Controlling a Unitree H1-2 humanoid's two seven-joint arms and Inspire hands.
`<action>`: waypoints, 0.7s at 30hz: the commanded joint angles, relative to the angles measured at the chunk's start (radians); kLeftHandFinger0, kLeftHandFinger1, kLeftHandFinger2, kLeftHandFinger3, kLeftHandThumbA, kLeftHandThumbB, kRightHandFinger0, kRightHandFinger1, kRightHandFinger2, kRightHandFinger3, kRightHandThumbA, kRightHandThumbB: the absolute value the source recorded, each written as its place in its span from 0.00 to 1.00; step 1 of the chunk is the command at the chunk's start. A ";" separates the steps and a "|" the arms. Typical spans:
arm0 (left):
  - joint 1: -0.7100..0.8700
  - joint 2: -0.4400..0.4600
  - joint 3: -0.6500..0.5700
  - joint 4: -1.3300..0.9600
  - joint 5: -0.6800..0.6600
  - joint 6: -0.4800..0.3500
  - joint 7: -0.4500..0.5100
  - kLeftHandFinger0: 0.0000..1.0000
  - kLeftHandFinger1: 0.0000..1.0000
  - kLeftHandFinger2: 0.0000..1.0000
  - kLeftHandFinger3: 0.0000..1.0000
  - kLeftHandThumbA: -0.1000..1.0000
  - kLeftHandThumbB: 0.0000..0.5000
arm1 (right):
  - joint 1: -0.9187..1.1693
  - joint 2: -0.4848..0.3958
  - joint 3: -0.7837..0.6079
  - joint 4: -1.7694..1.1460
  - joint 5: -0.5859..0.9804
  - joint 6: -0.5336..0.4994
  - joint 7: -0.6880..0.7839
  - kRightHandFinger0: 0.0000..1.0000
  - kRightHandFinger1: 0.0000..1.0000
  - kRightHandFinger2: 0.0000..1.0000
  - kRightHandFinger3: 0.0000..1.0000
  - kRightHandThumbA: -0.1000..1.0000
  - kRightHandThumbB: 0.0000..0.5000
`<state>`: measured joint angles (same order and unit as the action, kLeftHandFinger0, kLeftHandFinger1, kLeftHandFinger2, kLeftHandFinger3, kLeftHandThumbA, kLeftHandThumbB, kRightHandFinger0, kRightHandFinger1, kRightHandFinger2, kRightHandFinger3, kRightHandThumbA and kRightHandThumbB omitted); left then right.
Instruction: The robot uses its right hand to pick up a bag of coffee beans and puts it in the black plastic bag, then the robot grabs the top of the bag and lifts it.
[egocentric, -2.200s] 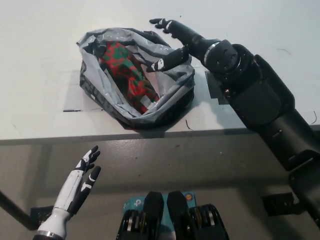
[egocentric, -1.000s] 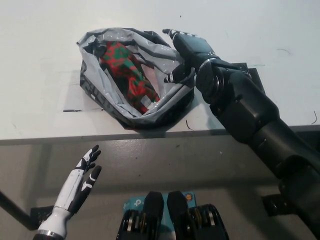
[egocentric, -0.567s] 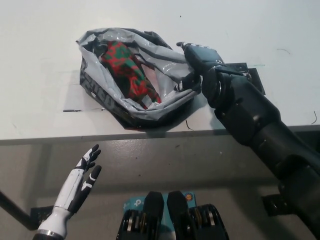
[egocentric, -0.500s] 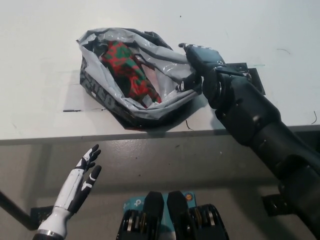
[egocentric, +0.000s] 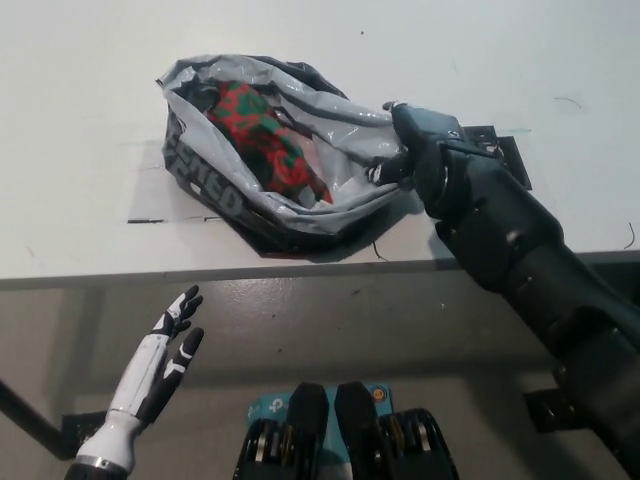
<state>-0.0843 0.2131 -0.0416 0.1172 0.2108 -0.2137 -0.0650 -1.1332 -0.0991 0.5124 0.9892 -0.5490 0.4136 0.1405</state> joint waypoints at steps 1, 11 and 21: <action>-0.026 0.013 -0.003 -0.015 0.002 -0.026 0.001 0.98 1.00 1.00 1.00 1.00 0.29 | -0.074 0.001 -0.123 -0.019 0.115 0.015 0.052 0.00 0.01 0.21 1.00 0.34 0.39; -0.034 0.012 -0.001 -0.011 -0.012 -0.029 -0.004 0.99 0.99 0.99 1.00 1.00 0.31 | -0.116 0.008 -0.310 -0.039 0.255 0.055 0.147 0.00 0.28 0.67 0.54 0.26 0.45; -0.043 0.016 -0.002 -0.008 -0.008 -0.028 -0.005 1.00 0.98 0.97 1.00 1.00 0.31 | -0.144 -0.001 -0.358 -0.068 0.262 0.056 0.212 0.00 0.25 0.70 0.49 0.24 0.50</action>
<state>-0.1044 0.2132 -0.0424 0.1200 0.2090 -0.2148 -0.0655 -1.1940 -0.0920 0.1789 0.9685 -0.3185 0.4568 0.2953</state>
